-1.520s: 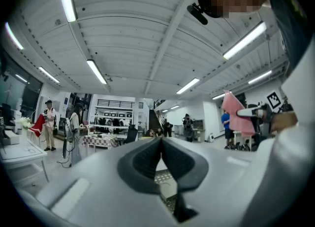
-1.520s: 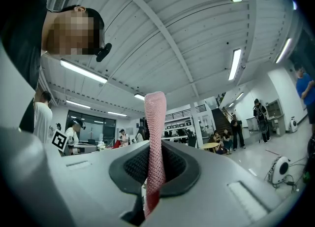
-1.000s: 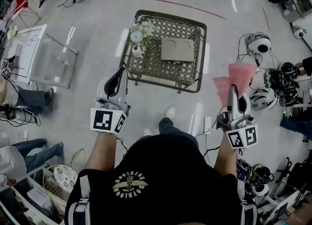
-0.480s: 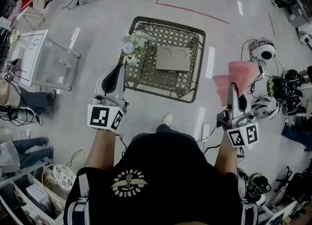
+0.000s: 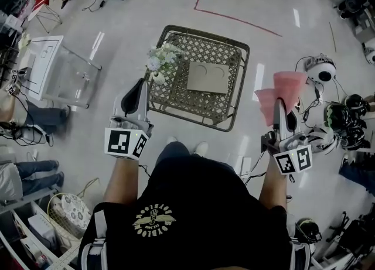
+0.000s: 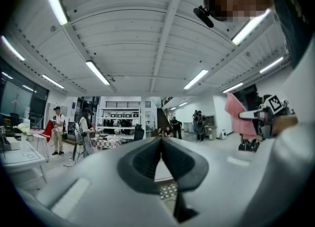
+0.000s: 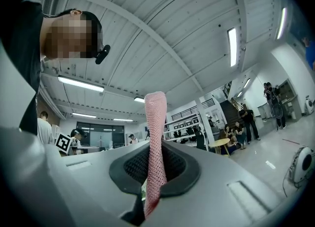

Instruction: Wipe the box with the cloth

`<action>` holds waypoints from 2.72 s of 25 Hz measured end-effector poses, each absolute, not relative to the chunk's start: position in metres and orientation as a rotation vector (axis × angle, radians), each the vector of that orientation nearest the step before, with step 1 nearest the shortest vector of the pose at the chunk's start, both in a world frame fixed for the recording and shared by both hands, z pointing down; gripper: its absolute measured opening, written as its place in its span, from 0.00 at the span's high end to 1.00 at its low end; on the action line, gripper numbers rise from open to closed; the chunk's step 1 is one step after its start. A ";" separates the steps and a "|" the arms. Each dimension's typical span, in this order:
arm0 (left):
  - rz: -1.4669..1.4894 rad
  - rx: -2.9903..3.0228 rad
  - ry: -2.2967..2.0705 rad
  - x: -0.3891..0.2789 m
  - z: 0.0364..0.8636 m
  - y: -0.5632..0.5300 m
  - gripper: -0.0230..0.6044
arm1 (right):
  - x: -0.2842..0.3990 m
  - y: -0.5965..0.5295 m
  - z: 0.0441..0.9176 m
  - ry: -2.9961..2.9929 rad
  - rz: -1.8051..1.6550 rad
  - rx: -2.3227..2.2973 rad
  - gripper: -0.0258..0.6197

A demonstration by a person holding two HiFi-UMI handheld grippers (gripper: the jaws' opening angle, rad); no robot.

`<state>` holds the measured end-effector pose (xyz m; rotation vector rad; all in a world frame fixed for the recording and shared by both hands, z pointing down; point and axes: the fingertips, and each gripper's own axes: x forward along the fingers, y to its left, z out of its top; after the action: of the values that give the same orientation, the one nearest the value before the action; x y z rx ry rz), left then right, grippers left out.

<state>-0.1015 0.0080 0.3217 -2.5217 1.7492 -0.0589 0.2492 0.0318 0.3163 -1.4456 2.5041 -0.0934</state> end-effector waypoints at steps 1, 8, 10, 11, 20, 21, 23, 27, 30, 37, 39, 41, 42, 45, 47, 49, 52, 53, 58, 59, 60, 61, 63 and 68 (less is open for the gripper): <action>-0.062 -2.521 1.751 -0.101 0.322 0.007 0.96 | 0.250 0.030 0.316 2.503 -0.095 -1.443 0.93; -0.062 -2.527 1.726 -0.098 0.317 -0.004 0.96 | 0.252 0.026 0.315 2.484 -0.097 -1.458 0.93; -0.066 -2.539 1.706 -0.094 0.318 -0.012 0.96 | 0.254 0.024 0.316 2.474 -0.102 -1.470 0.93; -0.071 -2.547 1.695 -0.091 0.319 -0.016 0.96 | 0.255 0.022 0.318 2.470 -0.105 -1.476 0.93; -0.126 -2.587 1.652 -0.098 0.332 -0.060 0.96 | 0.238 -0.017 0.334 2.460 -0.169 -1.511 0.93; -0.133 -2.591 1.653 -0.101 0.334 -0.066 0.96 | 0.234 -0.023 0.337 2.463 -0.179 -1.509 0.93; -0.142 -2.600 1.653 -0.106 0.338 -0.079 0.96 | 0.223 -0.036 0.343 2.471 -0.203 -1.504 0.93; -0.160 -2.607 1.664 -0.120 0.345 -0.106 0.96 | 0.200 -0.071 0.363 2.503 -0.274 -1.485 0.93; -0.167 -2.608 1.678 -0.133 0.349 -0.125 0.96 | 0.179 -0.098 0.385 2.536 -0.340 -1.473 0.93; -0.185 -2.625 1.693 -0.159 0.366 -0.170 0.96 | 0.122 -0.158 0.473 2.633 -0.583 -1.449 0.93; -0.185 -2.635 1.695 -0.165 0.372 -0.184 0.96 | 0.107 -0.174 0.504 2.661 -0.648 -1.434 0.93; -0.196 -2.654 1.688 -0.168 0.380 -0.197 0.96 | 0.090 -0.188 0.537 2.672 -0.741 -1.418 0.93; -0.207 -2.665 1.683 -0.169 0.385 -0.203 0.96 | 0.082 -0.194 0.554 2.673 -0.797 -1.412 0.93; -0.226 -2.694 1.677 -0.177 0.396 -0.215 0.96 | 0.053 -0.207 0.613 2.685 -0.955 -1.406 0.93; -0.221 -2.710 1.674 -0.187 0.401 -0.223 0.96 | 0.031 -0.214 0.655 2.719 -1.032 -1.402 0.93; -0.210 -2.720 1.677 -0.195 0.404 -0.230 0.96 | 0.015 -0.220 0.693 2.745 -1.096 -1.406 0.93; -0.195 -2.731 1.695 -0.205 0.405 -0.236 0.96 | 0.006 -0.224 0.736 2.758 -1.181 -1.455 0.93; -0.190 -2.736 1.698 -0.208 0.405 -0.238 0.96 | 0.006 -0.225 0.747 2.761 -1.209 -1.480 0.93; -0.182 -2.743 1.716 -0.225 0.409 -0.238 0.96 | 0.004 -0.233 0.792 2.755 -1.396 -1.575 0.93; -0.189 -2.741 1.722 -0.230 0.411 -0.239 0.96 | 0.001 -0.236 0.801 2.745 -1.438 -1.594 0.93; -0.197 -2.739 1.729 -0.236 0.414 -0.239 0.96 | -0.001 -0.239 0.810 2.732 -1.479 -1.614 0.93; -0.204 -2.736 1.742 -0.240 0.416 -0.238 0.96 | -0.003 -0.241 0.817 2.725 -1.510 -1.631 0.93; -0.199 -2.727 1.785 -0.245 0.420 -0.232 0.96 | 0.001 -0.244 0.827 2.746 -1.529 -1.661 0.93; -0.208 -2.685 1.848 -0.247 0.414 -0.218 0.96 | 0.018 -0.242 0.843 2.802 -1.557 -1.739 0.93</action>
<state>-0.2466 -0.2177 0.4142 -2.6852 1.8484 -0.2083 0.0176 -0.2419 0.8427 -1.7391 2.8016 -1.5565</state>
